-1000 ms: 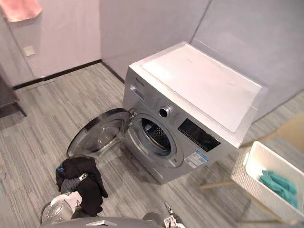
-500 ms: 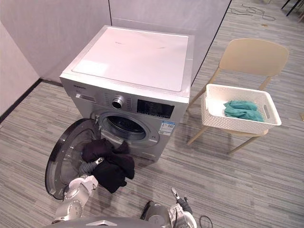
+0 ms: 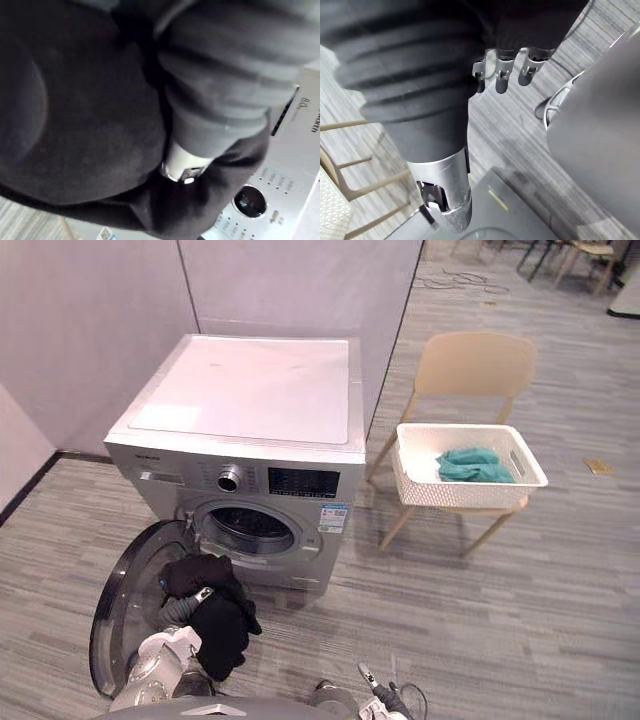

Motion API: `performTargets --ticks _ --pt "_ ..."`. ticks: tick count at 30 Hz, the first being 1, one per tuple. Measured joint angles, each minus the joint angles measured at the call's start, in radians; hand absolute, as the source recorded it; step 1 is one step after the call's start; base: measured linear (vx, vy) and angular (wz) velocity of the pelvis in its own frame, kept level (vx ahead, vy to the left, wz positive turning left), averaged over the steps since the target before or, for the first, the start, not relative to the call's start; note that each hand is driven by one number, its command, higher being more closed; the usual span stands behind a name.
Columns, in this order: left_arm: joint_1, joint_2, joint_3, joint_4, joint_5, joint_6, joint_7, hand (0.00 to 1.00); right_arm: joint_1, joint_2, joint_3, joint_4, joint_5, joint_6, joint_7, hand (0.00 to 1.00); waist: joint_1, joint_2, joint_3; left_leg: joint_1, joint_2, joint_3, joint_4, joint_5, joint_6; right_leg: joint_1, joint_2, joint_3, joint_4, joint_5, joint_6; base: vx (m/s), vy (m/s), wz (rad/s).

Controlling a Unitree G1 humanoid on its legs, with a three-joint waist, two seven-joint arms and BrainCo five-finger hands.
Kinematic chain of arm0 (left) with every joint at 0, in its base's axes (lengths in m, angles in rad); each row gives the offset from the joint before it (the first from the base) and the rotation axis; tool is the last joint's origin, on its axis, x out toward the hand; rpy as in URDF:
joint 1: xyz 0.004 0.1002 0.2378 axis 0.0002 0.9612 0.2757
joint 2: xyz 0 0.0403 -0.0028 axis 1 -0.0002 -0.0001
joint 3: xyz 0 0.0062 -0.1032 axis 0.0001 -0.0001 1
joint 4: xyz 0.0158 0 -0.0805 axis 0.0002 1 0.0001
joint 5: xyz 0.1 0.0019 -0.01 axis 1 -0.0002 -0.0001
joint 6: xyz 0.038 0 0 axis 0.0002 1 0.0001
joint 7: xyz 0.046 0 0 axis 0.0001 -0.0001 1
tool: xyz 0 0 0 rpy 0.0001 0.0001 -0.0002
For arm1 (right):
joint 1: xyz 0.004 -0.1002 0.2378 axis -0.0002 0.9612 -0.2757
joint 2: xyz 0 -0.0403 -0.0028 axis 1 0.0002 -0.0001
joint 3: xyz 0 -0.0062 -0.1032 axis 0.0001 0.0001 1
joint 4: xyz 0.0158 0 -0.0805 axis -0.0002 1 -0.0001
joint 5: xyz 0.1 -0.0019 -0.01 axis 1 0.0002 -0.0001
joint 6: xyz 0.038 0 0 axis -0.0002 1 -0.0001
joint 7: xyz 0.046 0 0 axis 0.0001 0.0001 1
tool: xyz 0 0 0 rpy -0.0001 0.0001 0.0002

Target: Pick up the laundry basket with both hands and put the clothes into the washing machine.

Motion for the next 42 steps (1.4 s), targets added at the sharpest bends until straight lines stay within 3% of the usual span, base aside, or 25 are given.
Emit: performTargets --ticks 1,2,3,4,6,11,14,15,18,19,21,23,26,32,37,42 --pt "0.001 0.0 0.001 0.008 0.0 0.001 0.0 1.0 -0.005 -0.009 0.001 0.007 -0.003 0.001 0.001 0.0 0.002 0.009 -0.004 0.019 -0.005 -0.009 -0.05 0.025 -0.002 -0.003 0.002 0.017 -0.003 0.002 0.007 0.21 0.405 -0.86" --pt "0.0 0.005 0.002 0.027 0.0 0.003 -0.002 1.0 -0.02 -0.03 0.01 0.037 -0.034 0.001 0.005 0.0 -0.008 0.032 -0.023 0.048 -0.011 0.007 -0.125 0.037 -0.071 -0.004 0.009 0.049 -0.037 0.03 0.052 0.21 0.348 -0.59" --pt "-0.009 0.013 0.002 0.038 0.0 0.004 -0.002 1.0 -0.034 -0.03 0.012 0.049 -0.046 0.004 0.005 0.0 -0.016 0.023 -0.033 0.053 -0.031 0.023 -0.136 0.041 -0.07 0.001 -0.002 0.062 -0.06 0.051 0.069 0.25 0.38 -0.6" --pt "-0.013 0.047 0.003 0.037 0.0 0.004 -0.005 1.0 -0.036 -0.009 0.024 0.054 -0.071 0.01 0.015 0.0 -0.022 -0.012 -0.046 0.058 -0.08 0.073 -0.166 0.039 -0.046 0.006 -0.041 0.089 -0.134 0.098 0.087 0.17 0.207 -0.42" --pt "-0.016 0.09 0.004 0.037 0.0 0.004 -0.01 1.0 -0.044 0.003 0.041 0.068 -0.077 0.021 0.037 0.0 -0.023 -0.05 -0.057 0.063 -0.125 0.119 -0.176 0.034 -0.031 0.002 -0.078 0.124 -0.18 0.138 0.101 0.18 0.225 -0.47" --pt "-0.027 0.126 0.023 0.036 0.001 0.003 -0.02 1.0 -0.054 -0.012 0.041 0.069 -0.078 0.02 0.055 0.0 -0.022 -0.047 -0.053 0.077 -0.164 0.163 -0.174 0.019 -0.008 -0.001 -0.106 0.145 -0.21 0.173 0.118 0.09 0.101 -0.27" --pt "-0.063 0.122 0.022 0.037 0.001 -0.008 -0.022 1.0 -0.083 -0.045 0.04 0.067 -0.078 0.02 0.072 0.0 -0.024 -0.021 0.008 -0.002 -0.14 0.15 -0.098 -0.02 -0.011 -0.055 -0.092 0.146 -0.194 0.172 0.119 -0.05 -0.037 -0.04" --pt "-0.082 0.111 0.018 0.04 0.001 -0.009 -0.022 1.0 -0.099 -0.061 0.04 0.066 -0.078 0.02 0.078 0.0 -0.024 -0.001 0.038 -0.062 -0.113 0.143 -0.03 -0.046 -0.012 -0.094 -0.077 0.145 -0.167 0.17 0.119 -0.13 -0.047 0.01" --pt "-0.145 0.1 0.012 0.042 0.001 -0.01 -0.019 1.0 -0.11 -0.059 0.047 -0.001 -0.075 0.02 0.077 0.0 -0.031 0.007 0.138 -0.179 -0.06 0.106 0.116 -0.094 -0.015 -0.215 -0.061 0.141 0.021 0.093 0.112 -0.19 -0.038 0.09" --pt "-0.157 0.1 0.012 0.042 0.0 -0.011 -0.018 1.0 -0.11 -0.057 0.059 -0.024 -0.073 0.019 0.077 0.0 -0.031 -0.003 0.155 -0.206 -0.054 0.097 0.143 -0.103 -0.014 -0.246 -0.062 0.142 0.068 0.075 0.112 -0.21 -0.031 0.1" --pt "-0.209 0.101 0.013 0.033 -0.002 -0.011 0.002 1.0 -0.11 -0.047 0.104 -0.121 -0.059 0.018 0.077 0.0 -0.027 -0.056 0.207 -0.31 -0.03 0.084 0.238 -0.145 -0.016 -0.369 -0.068 0.147 0.202 0.008 0.104 -0.2 -0.019 0.02" --pt "-0.247 0.092 0.017 0.024 -0.006 -0.011 0.03 1.0 -0.107 -0.041 0.149 -0.252 -0.026 0.013 0.076 0.0 -0.025 -0.079 0.241 -0.428 -0.006 0.067 0.337 -0.176 -0.014 -0.488 -0.076 0.146 0.313 -0.035 0.077 -0.17 0.03 -0.08" --pt "-0.317 0.09 0.042 -0.05 -0.041 -0.014 0.074 1.0 -0.114 -0.038 0.202 -0.382 0.007 0.006 0.07 0.0 -0.02 -0.08 0.284 -0.543 0.012 0.056 0.43 -0.194 -0.018 -0.624 -0.09 0.154 0.444 -0.074 0.067 -0.06 0.001 -0.05" --pt "-0.548 0.129 0.122 -0.086 -0.079 -0.057 0.162 1.0 -0.117 -0.023 0.211 -0.555 0.047 -0.018 0.039 0.0 -0.015 -0.078 0.348 -0.715 0.081 0.033 0.584 -0.227 -0.033 -0.821 -0.07 0.171 0.627 -0.117 0.046 -0.06 -0.084 -0.18" --pt "-0.712 0.23 0.179 -0.086 -0.107 -0.075 0.203 1.0 -0.109 -0.023 0.203 -0.598 0.077 -0.035 0.033 0.0 -0.042 -0.077 0.353 -0.849 0.125 0.011 0.68 -0.254 -0.04 -0.959 -0.047 0.18 0.714 -0.136 0.025 -0.08 -0.076 -0.23" --pt "-0.873 0.333 0.179 -0.071 -0.132 -0.081 0.217 1.0 -0.111 -0.019 0.204 -0.601 0.102 -0.054 0.034 0.0 -0.037 -0.079 0.369 -0.907 0.138 0.008 0.703 -0.254 -0.044 -1.02 -0.038 0.181 0.732 -0.133 0.022 0.0 -0.018 -0.08"
